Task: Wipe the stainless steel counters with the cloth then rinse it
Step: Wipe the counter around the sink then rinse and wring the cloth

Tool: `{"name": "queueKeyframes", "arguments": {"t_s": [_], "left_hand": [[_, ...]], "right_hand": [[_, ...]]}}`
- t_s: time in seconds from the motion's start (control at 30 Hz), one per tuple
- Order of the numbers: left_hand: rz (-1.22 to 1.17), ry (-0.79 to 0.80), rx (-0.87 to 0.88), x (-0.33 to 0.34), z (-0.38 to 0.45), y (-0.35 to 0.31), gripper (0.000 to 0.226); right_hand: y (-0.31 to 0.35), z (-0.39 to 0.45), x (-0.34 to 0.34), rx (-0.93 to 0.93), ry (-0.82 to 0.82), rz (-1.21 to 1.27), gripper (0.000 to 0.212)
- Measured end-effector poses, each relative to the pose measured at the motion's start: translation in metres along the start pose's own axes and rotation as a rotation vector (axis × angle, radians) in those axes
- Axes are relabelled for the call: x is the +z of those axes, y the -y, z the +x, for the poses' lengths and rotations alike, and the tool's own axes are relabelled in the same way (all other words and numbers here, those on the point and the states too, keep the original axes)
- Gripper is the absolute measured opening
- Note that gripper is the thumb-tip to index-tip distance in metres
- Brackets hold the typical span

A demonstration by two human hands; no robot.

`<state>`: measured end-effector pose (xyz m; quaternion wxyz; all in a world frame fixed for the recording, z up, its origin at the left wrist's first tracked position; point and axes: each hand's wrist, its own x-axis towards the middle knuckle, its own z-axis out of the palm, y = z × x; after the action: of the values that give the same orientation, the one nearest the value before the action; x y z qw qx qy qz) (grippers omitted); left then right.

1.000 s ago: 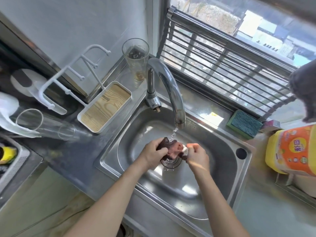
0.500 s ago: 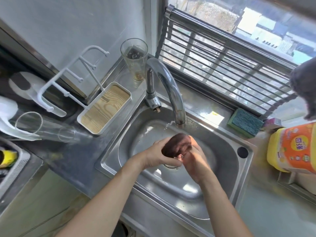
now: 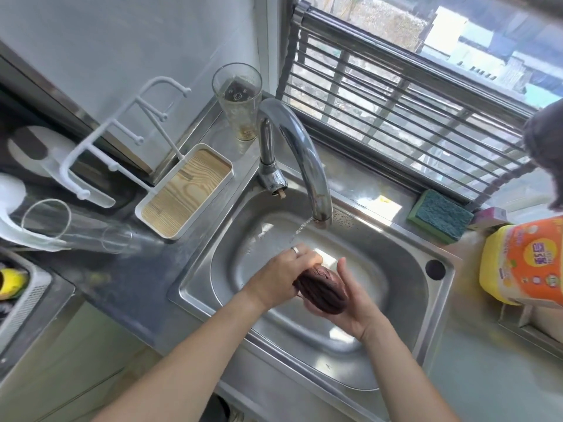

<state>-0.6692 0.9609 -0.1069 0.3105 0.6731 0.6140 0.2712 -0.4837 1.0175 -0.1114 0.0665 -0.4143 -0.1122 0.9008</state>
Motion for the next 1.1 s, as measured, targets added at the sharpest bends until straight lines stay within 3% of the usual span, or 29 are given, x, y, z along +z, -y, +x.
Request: {"name": "queueKeyframes", "arguments": {"t_s": [0.07,0.13,0.2,0.27,0.37,0.47,0.6,0.73,0.83,0.87,1.03,1.1], "left_hand": [[0.128,0.009,0.094,0.006,-0.002,0.0,0.034],[0.306,-0.008,0.159,0.009,-0.005,0.009,0.026],[0.485,0.035,0.159,0.008,-0.008,0.019,0.015],[0.618,0.162,0.028,0.007,-0.011,0.018,0.016],[0.709,0.401,-0.239,0.007,-0.009,0.009,0.023],[0.711,0.473,-0.347,0.013,-0.01,0.006,0.024],[0.493,0.46,-0.512,0.022,-0.011,0.001,0.027],[0.018,0.482,-0.713,0.024,-0.013,0.002,0.031],[-0.359,0.547,-0.839,0.021,-0.015,-0.002,0.007],[-0.451,0.597,-0.898,0.018,-0.015,-0.004,0.012],[-0.701,0.769,-1.003,0.009,-0.016,-0.001,0.03],[-0.553,0.728,-0.909,0.006,-0.012,0.0,0.022]], "right_hand": [[-0.004,0.001,0.003,0.156,0.196,-0.021,0.084],[0.0,0.002,0.005,0.277,0.273,-0.183,0.065],[0.004,0.007,0.011,0.354,0.206,-0.426,0.042],[0.004,0.017,0.017,0.343,0.074,-0.743,0.028],[0.002,0.031,0.025,0.23,-0.041,-1.297,0.019],[0.002,0.038,0.028,0.037,-0.103,-1.761,0.009],[0.0,0.04,0.015,-0.244,-0.029,-2.049,0.014],[0.004,0.036,0.005,-0.42,-0.01,-2.122,0.023],[0.002,0.034,-0.002,-0.515,-0.011,-2.116,0.019],[0.0,0.033,-0.003,-0.527,-0.017,-2.111,0.018],[-0.007,0.031,-0.006,-0.536,-0.164,-2.102,0.029],[-0.008,0.033,-0.005,-0.435,-0.217,-2.044,0.022]]}}
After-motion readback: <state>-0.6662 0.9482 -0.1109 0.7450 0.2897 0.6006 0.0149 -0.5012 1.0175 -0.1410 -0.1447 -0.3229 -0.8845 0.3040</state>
